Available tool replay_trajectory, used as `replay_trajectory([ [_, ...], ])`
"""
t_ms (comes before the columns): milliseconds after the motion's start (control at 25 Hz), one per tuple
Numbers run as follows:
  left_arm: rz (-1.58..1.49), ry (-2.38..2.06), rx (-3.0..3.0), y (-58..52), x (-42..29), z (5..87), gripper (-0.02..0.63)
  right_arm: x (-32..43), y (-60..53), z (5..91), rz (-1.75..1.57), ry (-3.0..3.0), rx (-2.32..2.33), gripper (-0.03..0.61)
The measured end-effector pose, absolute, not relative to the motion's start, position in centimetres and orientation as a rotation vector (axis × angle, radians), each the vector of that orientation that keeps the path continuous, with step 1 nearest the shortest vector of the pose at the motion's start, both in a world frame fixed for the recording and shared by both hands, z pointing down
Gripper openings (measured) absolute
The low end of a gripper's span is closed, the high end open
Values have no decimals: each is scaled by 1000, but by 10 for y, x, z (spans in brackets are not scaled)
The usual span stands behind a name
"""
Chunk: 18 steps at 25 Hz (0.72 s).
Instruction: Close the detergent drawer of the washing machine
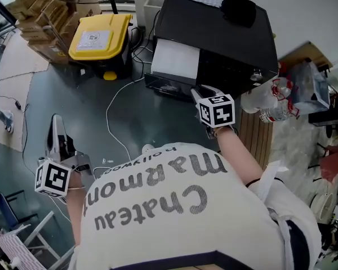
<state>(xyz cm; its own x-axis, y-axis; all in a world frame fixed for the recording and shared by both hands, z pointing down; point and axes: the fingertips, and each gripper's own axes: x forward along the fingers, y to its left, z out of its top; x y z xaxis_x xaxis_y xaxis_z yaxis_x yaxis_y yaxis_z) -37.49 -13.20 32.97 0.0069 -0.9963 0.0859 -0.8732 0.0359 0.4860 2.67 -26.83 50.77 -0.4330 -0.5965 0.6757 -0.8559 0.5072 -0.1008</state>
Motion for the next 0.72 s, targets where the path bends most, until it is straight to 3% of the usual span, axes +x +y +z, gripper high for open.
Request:
replay_trajectory([
  [720,-409,-1848,1901,-181,-382,347,8,33,-282,512,541,-2164,1240,104],
])
